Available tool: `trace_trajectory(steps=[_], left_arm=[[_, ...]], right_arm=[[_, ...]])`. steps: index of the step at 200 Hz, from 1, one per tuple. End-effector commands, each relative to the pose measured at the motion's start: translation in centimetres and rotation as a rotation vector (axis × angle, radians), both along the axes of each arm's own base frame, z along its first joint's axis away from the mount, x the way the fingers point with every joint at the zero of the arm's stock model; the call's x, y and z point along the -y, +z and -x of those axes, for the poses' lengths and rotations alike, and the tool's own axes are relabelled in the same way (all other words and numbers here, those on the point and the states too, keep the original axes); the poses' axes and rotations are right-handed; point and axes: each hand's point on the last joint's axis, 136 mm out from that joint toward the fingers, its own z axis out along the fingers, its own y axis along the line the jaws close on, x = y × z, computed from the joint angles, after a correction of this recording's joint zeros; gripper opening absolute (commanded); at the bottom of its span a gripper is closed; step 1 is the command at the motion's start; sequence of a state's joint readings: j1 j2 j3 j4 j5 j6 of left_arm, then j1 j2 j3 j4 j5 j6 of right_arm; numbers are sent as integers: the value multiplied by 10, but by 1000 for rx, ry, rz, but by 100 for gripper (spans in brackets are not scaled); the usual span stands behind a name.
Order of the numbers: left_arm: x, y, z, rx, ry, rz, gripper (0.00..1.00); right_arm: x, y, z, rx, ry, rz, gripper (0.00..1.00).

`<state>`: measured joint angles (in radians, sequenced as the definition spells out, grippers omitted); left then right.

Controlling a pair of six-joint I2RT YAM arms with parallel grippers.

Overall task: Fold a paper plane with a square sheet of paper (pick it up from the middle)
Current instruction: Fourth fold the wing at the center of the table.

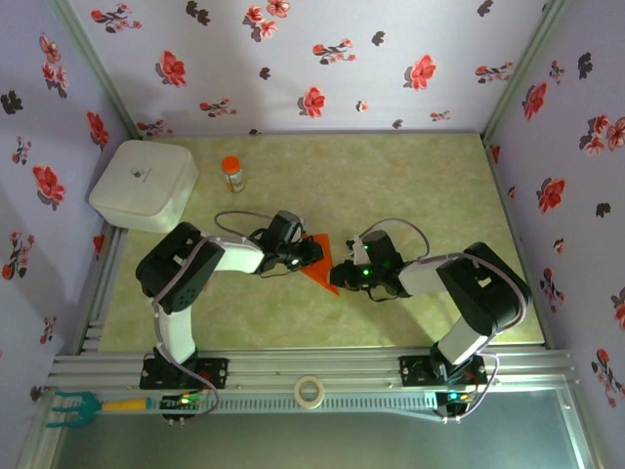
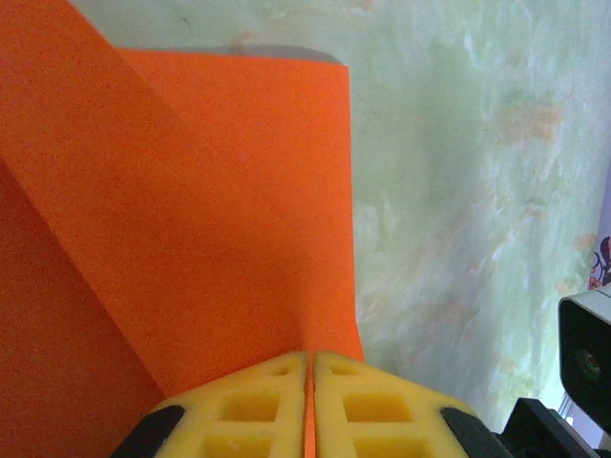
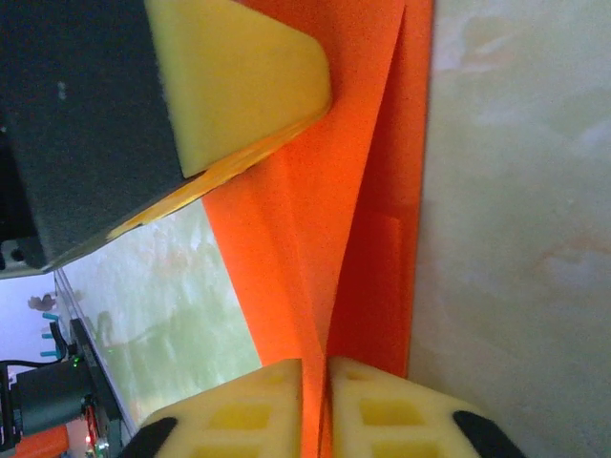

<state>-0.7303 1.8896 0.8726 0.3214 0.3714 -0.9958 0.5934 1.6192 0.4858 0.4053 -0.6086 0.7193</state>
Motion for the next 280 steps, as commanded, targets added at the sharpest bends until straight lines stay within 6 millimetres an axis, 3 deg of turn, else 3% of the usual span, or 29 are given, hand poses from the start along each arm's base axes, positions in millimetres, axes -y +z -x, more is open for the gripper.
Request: trace_trajectory(steps=[1,47,109,152,191,280], left_arm=[[-8,-26,16,-72,-17,-60,10],[-8,-24,15,-66,-15,-55,10],[-9,-25,15,-67,-14,-54,9],[-9,-26,15,-69,-10,-53,9],[-9,-27,16,-73,-11,-55,9],[-9,-27,16,-72,-8,-51,8]], right_arm=[[4,1,0,-17,-12,31,20],[9,3,7,-23,-5,46,19],[13,-2,17,-69,-16,45,8],[17,-18,26,-138,-32,53,9],[18,-13,27,-136,-33,47,15],[26,-24,39,-192,-63,70,7]])
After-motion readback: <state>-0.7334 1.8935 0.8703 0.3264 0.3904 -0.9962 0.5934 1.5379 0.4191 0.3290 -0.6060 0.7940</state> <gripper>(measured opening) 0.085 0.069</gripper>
